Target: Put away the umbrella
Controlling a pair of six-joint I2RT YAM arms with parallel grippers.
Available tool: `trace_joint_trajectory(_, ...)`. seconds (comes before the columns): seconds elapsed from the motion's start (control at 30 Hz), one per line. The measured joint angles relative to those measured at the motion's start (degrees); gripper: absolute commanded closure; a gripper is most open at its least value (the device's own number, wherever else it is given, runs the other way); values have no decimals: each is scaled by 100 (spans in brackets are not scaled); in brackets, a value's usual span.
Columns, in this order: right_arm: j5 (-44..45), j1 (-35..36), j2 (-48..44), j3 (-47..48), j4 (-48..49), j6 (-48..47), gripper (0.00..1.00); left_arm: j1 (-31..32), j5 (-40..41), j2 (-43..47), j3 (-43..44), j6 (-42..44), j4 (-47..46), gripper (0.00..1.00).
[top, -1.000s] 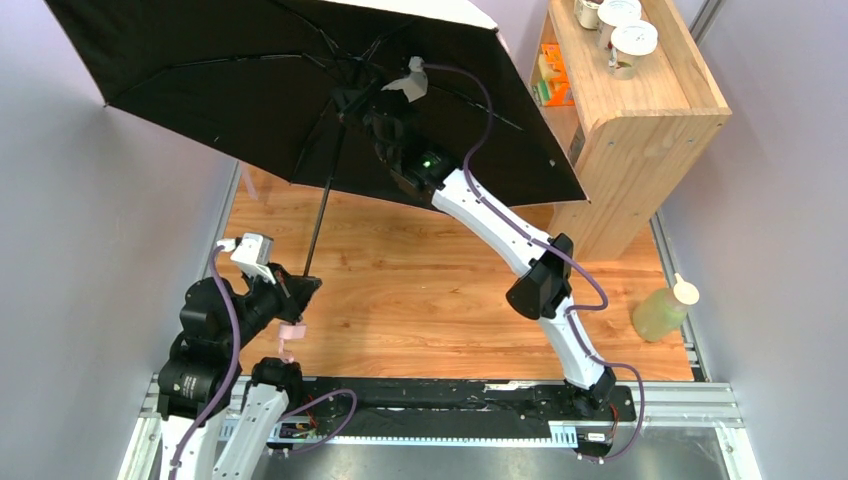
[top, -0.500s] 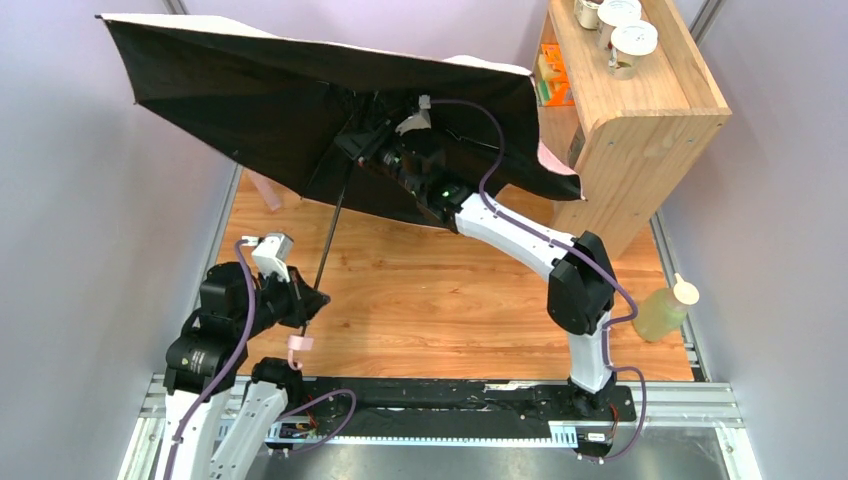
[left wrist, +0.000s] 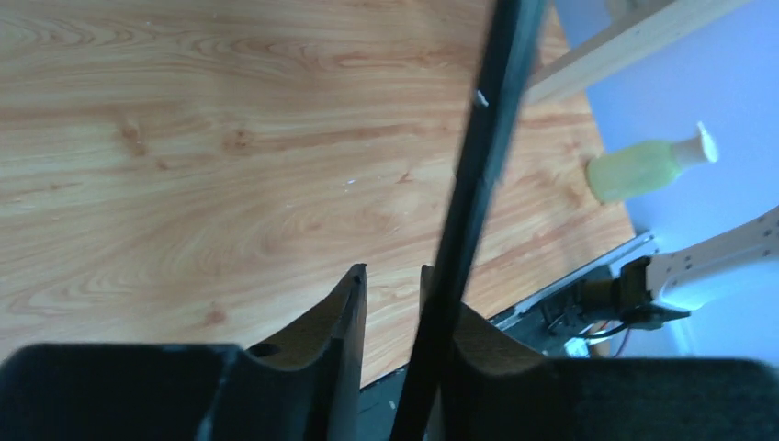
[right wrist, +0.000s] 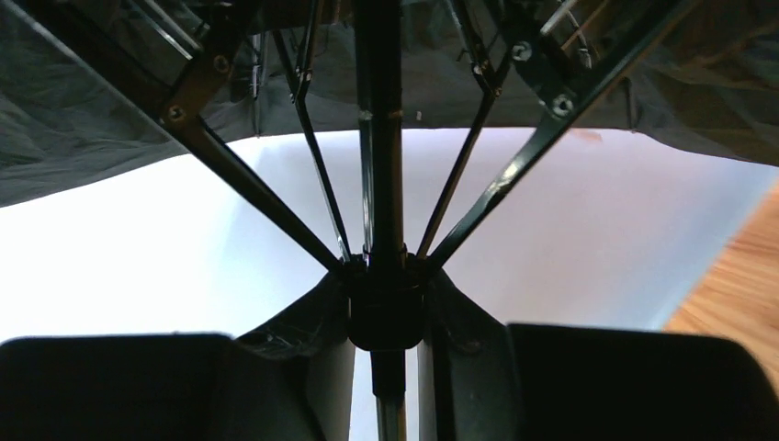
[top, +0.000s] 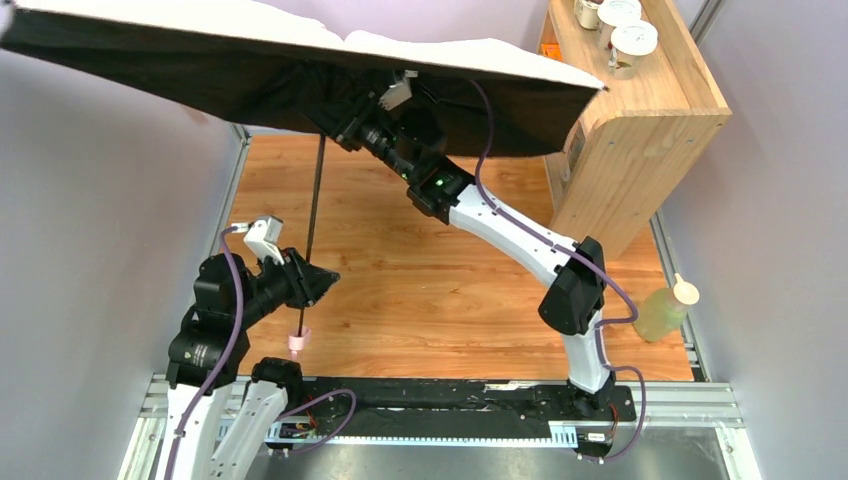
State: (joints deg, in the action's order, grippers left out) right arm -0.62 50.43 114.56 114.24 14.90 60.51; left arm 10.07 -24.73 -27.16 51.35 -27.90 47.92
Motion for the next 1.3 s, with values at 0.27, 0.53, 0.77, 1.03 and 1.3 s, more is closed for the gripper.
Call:
trace_joint_trajectory(0.27, -645, 326, 356, 1547, -555, -647, 100, -11, -179, 269, -433, -588, -592, 79)
trace_joint_trajectory(0.53, -1143, -28, 675, 1998, -1443, -890, 100, 57, -507, 164, -382, -249, -649, 100)
trace_joint_trajectory(0.77, -1040, 678, -1307, -2236, -348, -737, 100, 151, -568, -1558, 780, 315, -592, 100)
trace_joint_trajectory(1.03, -1309, 623, -1209, -2011, -282, -831, 100, 79, -723, -1495, 632, -286, -1384, 46)
trace_joint_trajectory(1.3, -1379, -31, -833, -1266, -326, -684, 100, -42, -507, 70, -671, -970, -1665, 32)
